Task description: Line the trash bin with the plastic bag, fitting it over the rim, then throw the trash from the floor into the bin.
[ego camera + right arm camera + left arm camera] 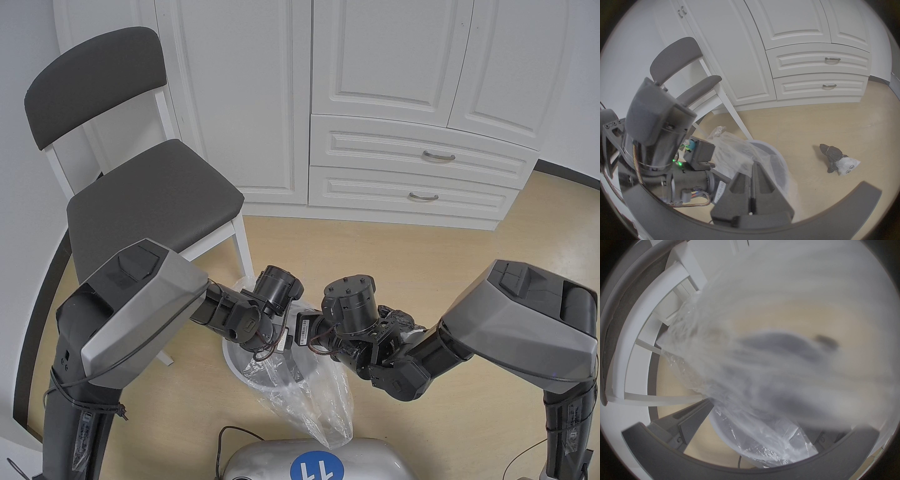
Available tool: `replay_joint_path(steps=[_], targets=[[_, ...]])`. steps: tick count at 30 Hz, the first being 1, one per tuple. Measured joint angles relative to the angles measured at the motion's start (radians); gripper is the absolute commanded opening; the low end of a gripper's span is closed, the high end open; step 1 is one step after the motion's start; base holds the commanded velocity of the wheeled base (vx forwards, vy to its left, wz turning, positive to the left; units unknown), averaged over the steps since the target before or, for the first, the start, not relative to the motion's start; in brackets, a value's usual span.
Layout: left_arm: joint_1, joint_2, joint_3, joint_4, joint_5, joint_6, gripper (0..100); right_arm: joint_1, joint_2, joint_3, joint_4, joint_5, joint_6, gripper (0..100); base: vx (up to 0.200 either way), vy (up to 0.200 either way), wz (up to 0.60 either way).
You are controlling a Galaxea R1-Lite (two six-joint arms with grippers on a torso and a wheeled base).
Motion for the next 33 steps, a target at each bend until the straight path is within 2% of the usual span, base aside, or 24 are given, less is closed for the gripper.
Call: replay_joint_path(steps=[6, 7, 15, 22, 27, 33], targets=[[-0.012, 0.035, -0.048, 0.077, 0.060, 0.009, 100, 0.000, -0.002, 0.004, 0.000, 0.000, 0.000, 0, 0.000, 0.000, 0.00], [-0.013, 0.038, -0.053, 0.103, 0.065, 0.010, 0, 0.000, -0.002, 0.004, 0.000, 0.000, 0.000, 0, 0.000, 0.000, 0.00], [-0.024, 0.002, -0.043, 0.206, 0.079, 0.016, 0, -0.003, -0.007, 0.005, 0.000, 0.000, 0.000, 0, 0.000, 0.000, 0.00], [-0.026, -0.047, -0.011, 0.199, 0.079, -0.025, 0, -0.010, -0.011, 0.006, 0.000, 0.000, -0.001, 0, 0.000, 0.000, 0.00], [-0.027, -0.090, 0.013, 0.162, 0.071, -0.092, 0, -0.028, -0.017, 0.007, 0.001, 0.000, -0.005, 0, 0.000, 0.000, 0.00], [-0.029, -0.152, 0.115, 0.053, 0.038, -0.112, 0, -0.050, -0.021, 0.007, 0.003, 0.014, -0.007, 0, 0.000, 0.000, 0.00]])
